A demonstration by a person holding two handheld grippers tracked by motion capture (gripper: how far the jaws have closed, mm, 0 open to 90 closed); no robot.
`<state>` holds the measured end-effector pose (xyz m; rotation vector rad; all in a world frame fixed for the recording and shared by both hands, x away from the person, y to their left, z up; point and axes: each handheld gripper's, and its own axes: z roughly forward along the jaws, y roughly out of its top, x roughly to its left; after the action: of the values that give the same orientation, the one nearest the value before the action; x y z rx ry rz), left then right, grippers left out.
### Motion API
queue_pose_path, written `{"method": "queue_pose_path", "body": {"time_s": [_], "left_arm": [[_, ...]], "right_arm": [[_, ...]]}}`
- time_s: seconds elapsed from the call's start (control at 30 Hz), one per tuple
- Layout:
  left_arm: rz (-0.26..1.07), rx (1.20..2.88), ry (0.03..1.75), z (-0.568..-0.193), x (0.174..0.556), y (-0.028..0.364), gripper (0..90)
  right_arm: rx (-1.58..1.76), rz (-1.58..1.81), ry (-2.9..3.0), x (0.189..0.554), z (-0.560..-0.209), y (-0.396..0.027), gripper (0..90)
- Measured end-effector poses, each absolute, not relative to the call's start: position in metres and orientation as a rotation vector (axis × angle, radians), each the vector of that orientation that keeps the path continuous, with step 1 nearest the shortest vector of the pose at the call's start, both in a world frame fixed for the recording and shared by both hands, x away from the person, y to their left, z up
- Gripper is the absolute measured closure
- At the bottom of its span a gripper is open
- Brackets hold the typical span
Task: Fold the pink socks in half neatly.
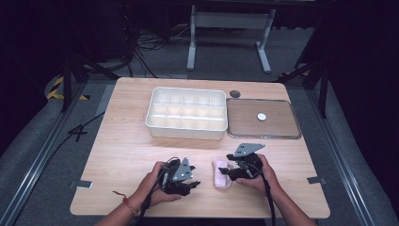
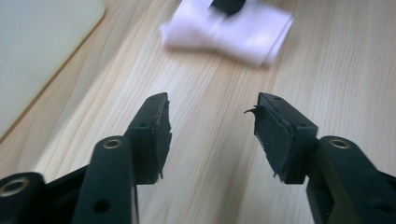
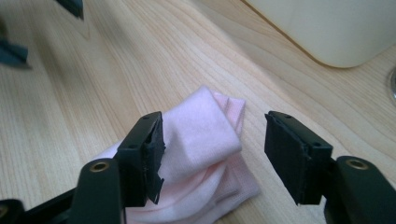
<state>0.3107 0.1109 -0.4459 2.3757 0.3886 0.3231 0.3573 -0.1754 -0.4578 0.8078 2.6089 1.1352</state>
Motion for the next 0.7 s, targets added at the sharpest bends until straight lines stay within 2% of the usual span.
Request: {"method": "queue_pose_path", "body": {"time_s": [0.13,0.23,0.27,0.47,0.53,0.57,0.6,0.63,0.67,0.7], "left_arm": [[0.338,2.364,0.483,-0.448,0.312,0.142,40.8],[0.345,2.367,0.530,-0.450,0.312,0.158,35.7],[0.320,2.368,0.581,-0.452,0.312,0.172,33.9],[0.293,2.343,0.670,-0.457,0.309,0.203,31.1],[0.284,2.319,0.714,-0.460,0.311,0.216,29.0],[0.297,2.322,0.738,-0.462,0.312,0.220,28.6],[0.297,2.322,0.738,-0.462,0.312,0.220,28.6],[0.311,2.322,0.777,-0.465,0.314,0.226,28.6],[0.311,2.322,0.777,-0.465,0.314,0.226,28.4],[0.309,2.322,0.802,-0.468,0.317,0.229,27.5]], "right_arm": [[0.827,1.121,2.601,0.358,-0.458,-0.177,34.7],[0.844,1.095,2.601,0.358,-0.462,-0.177,29.7],[0.875,1.087,2.601,0.360,-0.465,-0.179,25.4],[0.941,1.154,2.664,0.367,-0.472,-0.183,26.2],[0.933,1.173,2.699,0.368,-0.473,-0.184,29.2],[0.919,1.189,2.718,0.369,-0.474,-0.184,33.7],[0.919,1.189,2.718,0.369,-0.474,-0.184,33.7],[0.895,1.247,2.770,0.368,-0.474,-0.183,46.6],[0.895,1.247,2.770,0.368,-0.474,-0.183,46.6],[0.896,1.266,2.804,0.368,-0.474,-0.182,53.2]]}}
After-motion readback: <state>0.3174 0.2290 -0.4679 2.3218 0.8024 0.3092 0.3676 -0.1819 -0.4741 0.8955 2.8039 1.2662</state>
